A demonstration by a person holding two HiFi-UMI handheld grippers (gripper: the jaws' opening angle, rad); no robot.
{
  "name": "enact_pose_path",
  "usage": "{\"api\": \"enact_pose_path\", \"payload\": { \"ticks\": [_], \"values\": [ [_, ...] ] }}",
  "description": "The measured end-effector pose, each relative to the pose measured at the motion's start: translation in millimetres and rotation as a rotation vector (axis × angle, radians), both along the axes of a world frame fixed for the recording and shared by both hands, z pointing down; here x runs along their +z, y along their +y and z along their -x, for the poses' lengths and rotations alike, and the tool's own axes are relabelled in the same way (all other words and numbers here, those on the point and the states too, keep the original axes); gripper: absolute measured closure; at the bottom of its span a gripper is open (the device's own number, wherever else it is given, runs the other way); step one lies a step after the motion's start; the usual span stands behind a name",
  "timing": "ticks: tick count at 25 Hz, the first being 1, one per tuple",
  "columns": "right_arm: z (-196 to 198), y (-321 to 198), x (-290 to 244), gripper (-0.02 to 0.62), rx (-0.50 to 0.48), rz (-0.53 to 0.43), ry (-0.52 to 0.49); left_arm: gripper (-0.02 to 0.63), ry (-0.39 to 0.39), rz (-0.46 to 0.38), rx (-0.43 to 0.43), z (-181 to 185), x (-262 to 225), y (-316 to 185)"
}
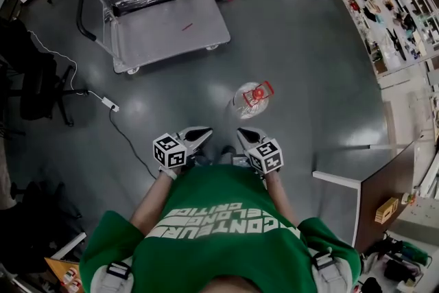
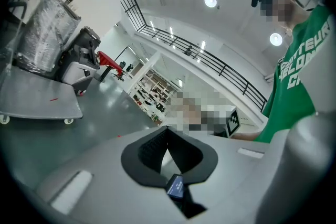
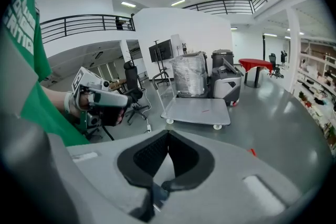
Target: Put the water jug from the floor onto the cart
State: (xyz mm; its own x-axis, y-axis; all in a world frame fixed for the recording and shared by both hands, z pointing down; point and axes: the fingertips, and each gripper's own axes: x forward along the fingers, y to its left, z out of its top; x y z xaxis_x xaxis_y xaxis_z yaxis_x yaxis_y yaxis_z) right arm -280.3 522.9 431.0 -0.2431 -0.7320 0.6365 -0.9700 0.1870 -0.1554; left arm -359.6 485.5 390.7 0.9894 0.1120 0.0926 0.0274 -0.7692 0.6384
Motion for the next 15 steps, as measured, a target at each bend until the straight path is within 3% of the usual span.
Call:
{"api": "enact_pose_path", "payload": {
  "ticks": [5,15],
  "values": [
    [2,-5,2,0.601,0.001,0.005,0.006,0.597,-0.014,0.016,-0.019,4,5,-11],
    [-9,-37,14,0.601,-0.010,0.006,-0.026,0.597,-0.036,0.022,0.069,-27,7,-6]
  ]
}}
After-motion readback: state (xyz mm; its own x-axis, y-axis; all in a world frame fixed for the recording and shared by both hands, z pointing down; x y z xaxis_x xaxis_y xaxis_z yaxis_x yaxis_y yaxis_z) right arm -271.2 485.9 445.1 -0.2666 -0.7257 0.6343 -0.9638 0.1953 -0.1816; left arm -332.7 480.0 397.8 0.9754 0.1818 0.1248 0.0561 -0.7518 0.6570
